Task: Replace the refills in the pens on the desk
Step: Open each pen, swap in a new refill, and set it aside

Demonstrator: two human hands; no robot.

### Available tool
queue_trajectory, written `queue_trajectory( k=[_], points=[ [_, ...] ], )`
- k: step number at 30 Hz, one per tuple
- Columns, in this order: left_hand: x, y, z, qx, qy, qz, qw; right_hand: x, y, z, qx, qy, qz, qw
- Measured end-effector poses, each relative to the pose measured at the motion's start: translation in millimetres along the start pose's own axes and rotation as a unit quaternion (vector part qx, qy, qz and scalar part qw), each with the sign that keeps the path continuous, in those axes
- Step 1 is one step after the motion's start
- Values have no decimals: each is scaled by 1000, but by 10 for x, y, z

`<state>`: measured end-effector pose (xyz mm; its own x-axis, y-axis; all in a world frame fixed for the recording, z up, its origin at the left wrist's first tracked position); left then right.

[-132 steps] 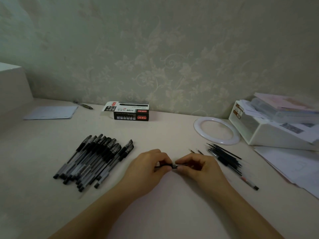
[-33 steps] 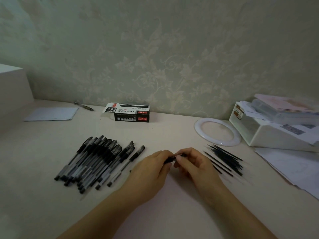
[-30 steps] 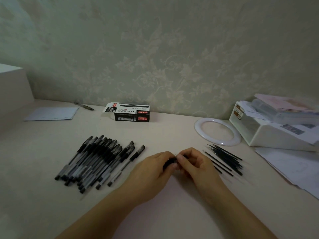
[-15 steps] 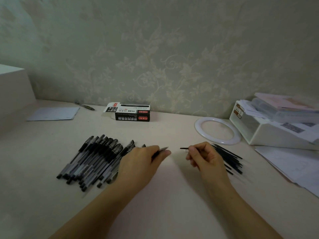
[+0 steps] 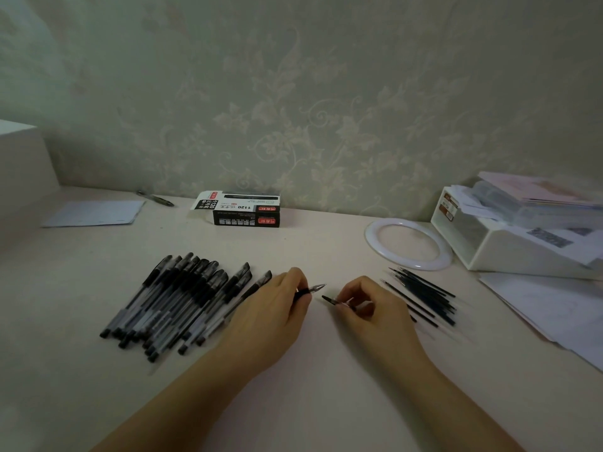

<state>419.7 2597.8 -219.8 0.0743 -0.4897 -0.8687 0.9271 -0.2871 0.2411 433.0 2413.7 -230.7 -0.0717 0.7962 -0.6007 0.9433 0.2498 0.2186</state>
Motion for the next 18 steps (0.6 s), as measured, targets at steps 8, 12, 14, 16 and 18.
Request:
queue_trajectory(
  k=[8, 12, 14, 16, 18],
  points=[
    [14, 1, -15, 15, -17, -7, 1000, -19, 12, 4, -19, 1, 8, 1000],
    [16, -4, 21, 44, -34, -10, 998, -25, 7, -34, -31, 35, 16, 999],
    [23, -11, 36, 56, -36, -7, 998, -28, 2, -50, -37, 48, 21, 998],
    [35, -11, 41, 66, -45, -5, 997, -26, 1, -71, -49, 48, 17, 998],
    [53, -3, 42, 70, -64, -10, 995, -14, 4, -87, -69, 29, 3, 997]
  ],
)
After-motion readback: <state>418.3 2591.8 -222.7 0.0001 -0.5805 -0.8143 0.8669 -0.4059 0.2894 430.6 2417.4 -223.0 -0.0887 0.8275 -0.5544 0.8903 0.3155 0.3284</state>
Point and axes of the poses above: each hand's wrist, its own y-axis towards the middle knuckle, its own x-axis out of the palm, z = x × y, the point moved 2 cm from there along y, towards the middle knuckle, and after that the axes turned 11 degrees about -z, right-handed, at the moved point
